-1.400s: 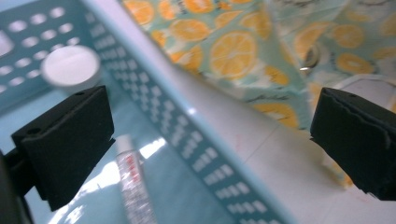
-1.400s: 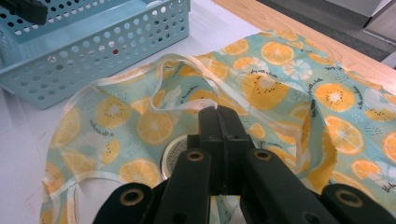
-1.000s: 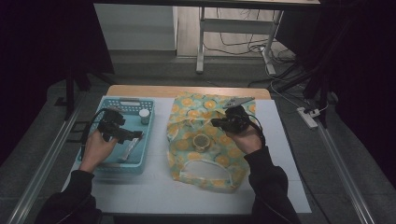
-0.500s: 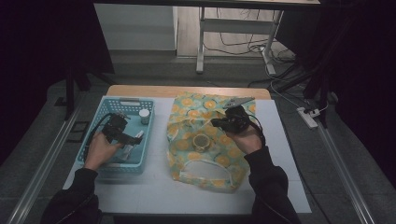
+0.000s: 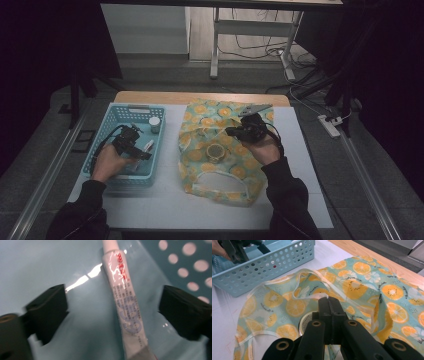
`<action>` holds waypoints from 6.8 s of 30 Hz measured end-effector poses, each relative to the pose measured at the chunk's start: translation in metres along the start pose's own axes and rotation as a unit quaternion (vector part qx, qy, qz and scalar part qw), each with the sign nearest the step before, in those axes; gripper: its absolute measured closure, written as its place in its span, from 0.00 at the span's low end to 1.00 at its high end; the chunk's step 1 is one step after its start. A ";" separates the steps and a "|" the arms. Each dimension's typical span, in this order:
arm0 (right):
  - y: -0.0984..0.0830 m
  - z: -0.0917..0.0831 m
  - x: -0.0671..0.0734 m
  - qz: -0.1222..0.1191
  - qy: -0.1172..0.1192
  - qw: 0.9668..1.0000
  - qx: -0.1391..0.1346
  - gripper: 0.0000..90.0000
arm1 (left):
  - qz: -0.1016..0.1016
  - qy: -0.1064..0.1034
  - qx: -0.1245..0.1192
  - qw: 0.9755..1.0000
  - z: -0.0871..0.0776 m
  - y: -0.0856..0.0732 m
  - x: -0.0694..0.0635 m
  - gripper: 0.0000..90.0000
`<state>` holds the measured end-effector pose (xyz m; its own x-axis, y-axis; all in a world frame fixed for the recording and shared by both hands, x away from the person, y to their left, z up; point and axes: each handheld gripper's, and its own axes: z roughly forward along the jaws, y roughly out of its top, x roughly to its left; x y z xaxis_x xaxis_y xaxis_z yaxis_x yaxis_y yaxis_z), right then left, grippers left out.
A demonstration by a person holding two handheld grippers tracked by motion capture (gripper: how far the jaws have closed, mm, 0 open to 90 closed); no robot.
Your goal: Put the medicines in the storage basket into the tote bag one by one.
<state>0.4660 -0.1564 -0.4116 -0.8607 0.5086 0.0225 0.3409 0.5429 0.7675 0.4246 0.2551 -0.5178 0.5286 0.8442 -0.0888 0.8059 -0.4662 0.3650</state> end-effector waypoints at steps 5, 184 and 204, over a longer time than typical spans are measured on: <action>0.000 0.000 0.000 0.001 -0.001 1.000 -0.001 1.00 | 0.009 0.005 0.005 1.000 0.000 -0.001 -0.003 0.37; -0.001 0.005 0.001 -0.004 -0.016 1.000 -0.024 1.00 | 0.058 -0.048 -0.070 0.995 0.041 0.156 -0.144 0.80; -0.001 0.002 0.000 -0.003 -0.016 0.999 -0.028 1.00 | 0.069 -0.097 -0.093 0.989 0.027 0.145 -0.145 0.57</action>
<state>0.4668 -0.1557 -0.4140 -0.8494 0.5277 -0.0025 0.3133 0.5080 0.8023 0.4720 0.0578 -0.4765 0.6858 0.7010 -0.1956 0.6692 -0.5017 0.5482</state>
